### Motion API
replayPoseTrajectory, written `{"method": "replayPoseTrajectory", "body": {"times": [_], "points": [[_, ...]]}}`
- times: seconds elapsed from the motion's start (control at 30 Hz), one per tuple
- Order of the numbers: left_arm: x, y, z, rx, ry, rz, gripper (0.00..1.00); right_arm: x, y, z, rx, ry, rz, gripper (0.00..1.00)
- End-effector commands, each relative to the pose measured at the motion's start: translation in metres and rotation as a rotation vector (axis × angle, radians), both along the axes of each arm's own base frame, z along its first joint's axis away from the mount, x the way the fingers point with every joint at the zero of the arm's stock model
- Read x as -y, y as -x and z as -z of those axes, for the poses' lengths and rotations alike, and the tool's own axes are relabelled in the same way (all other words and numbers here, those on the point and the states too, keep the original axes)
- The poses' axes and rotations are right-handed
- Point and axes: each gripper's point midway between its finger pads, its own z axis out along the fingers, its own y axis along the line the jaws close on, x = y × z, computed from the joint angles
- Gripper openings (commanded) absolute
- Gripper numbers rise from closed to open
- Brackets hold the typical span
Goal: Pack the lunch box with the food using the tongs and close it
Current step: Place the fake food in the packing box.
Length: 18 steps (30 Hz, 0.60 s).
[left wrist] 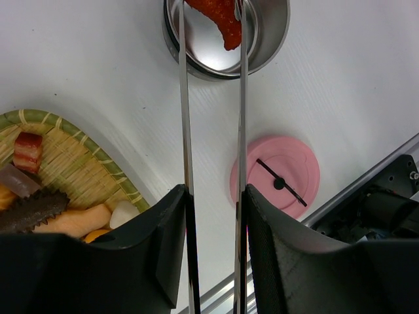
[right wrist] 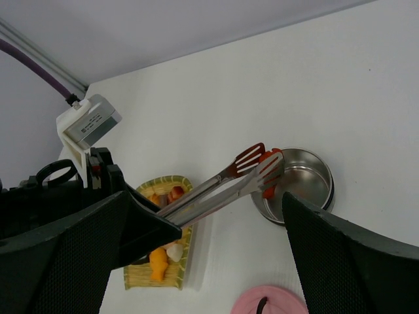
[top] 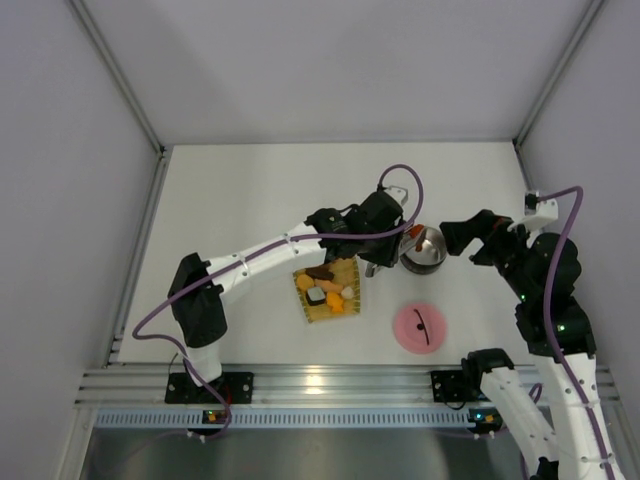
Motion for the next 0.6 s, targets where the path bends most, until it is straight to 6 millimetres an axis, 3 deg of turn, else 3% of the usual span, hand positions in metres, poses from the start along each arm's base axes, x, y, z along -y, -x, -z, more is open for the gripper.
{"method": "replayPoseTrajectory", "body": {"times": [0.0,0.33,0.43,0.57], "points": [[0.015,-0.007,-0.033,0.065,0.084,0.012,0.44,0.006,0.005,-0.015,0.036,0.010,0.022,0.99],[0.014,-0.006,-0.039,0.071,0.098,0.021,0.53,0.006,0.005,-0.014,0.035,0.011,0.022,0.99],[0.007,-0.007,-0.049,0.089,0.104,-0.001,0.52,0.007,0.005,-0.014,0.033,0.013,0.025,1.00],[-0.022,-0.005,-0.069,0.143,0.105,-0.063,0.53,0.006,0.005,-0.014,0.035,0.011,0.023,0.99]]}}
